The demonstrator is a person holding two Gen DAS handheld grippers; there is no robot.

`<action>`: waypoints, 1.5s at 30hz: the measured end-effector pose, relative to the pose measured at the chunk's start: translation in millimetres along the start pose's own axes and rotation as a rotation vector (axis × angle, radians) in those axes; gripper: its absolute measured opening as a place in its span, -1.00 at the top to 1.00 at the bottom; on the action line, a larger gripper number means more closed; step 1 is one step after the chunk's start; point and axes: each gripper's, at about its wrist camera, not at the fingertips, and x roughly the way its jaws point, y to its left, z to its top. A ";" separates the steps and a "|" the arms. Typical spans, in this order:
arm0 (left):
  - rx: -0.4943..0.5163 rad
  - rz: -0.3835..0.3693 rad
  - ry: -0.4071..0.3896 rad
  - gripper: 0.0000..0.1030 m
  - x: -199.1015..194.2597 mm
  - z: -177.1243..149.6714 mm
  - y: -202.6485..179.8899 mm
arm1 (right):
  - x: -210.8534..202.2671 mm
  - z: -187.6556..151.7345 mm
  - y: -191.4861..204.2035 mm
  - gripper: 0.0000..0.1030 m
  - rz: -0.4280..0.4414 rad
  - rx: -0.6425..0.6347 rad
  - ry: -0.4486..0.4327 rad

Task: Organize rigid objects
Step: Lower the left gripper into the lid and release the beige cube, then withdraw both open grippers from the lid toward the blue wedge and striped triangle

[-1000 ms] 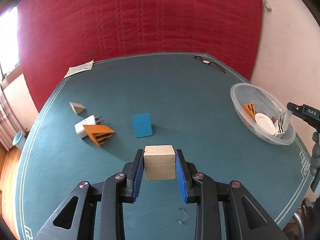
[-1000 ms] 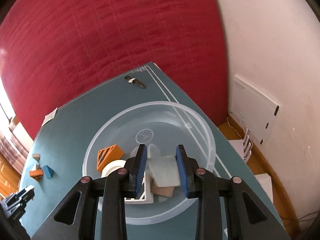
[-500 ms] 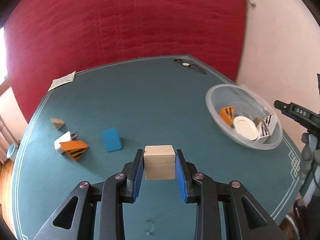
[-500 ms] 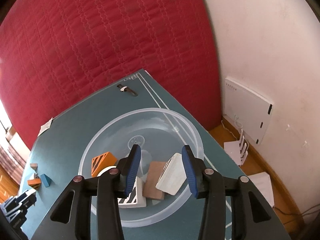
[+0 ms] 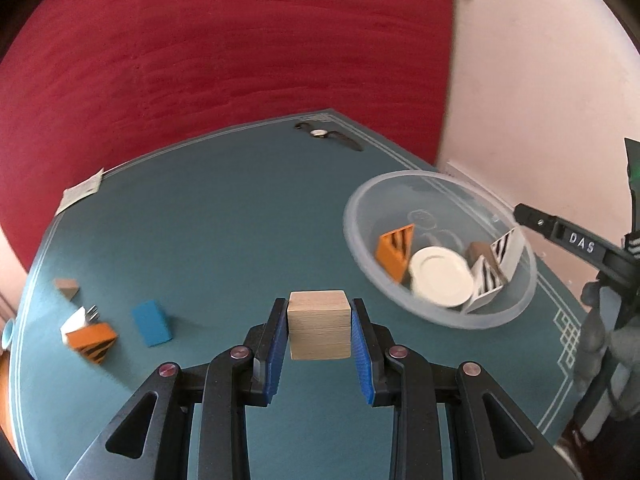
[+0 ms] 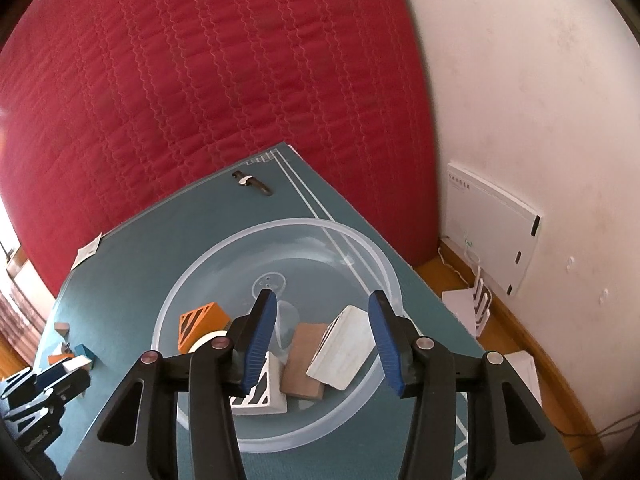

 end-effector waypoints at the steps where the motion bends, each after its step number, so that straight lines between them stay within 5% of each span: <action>1: 0.009 -0.004 -0.002 0.38 1.5 2.2 -4.1 | -0.1 -0.2 -0.1 0.04 0.001 -0.002 -0.001; 18: 0.093 -0.096 -0.022 0.37 36.7 29.4 -54.9 | 3.4 -2.0 1.8 0.04 0.024 -0.007 0.000; 22: 0.050 -0.090 0.008 -0.16 44.8 27.3 -46.9 | 1.9 -2.9 3.1 0.03 0.028 -0.013 -0.001; 30: 0.009 -0.053 0.011 -0.23 39.7 19.4 -28.9 | 0.8 -8.0 8.0 0.04 0.025 -0.025 -0.001; 38: -0.010 0.004 0.008 -0.64 38.2 10.9 -20.1 | -0.7 -11.0 13.2 0.04 0.024 -0.041 0.001; 45: 0.007 0.049 -0.008 -0.75 34.1 4.2 -19.3 | 0.5 -13.9 16.6 0.04 0.024 -0.053 0.008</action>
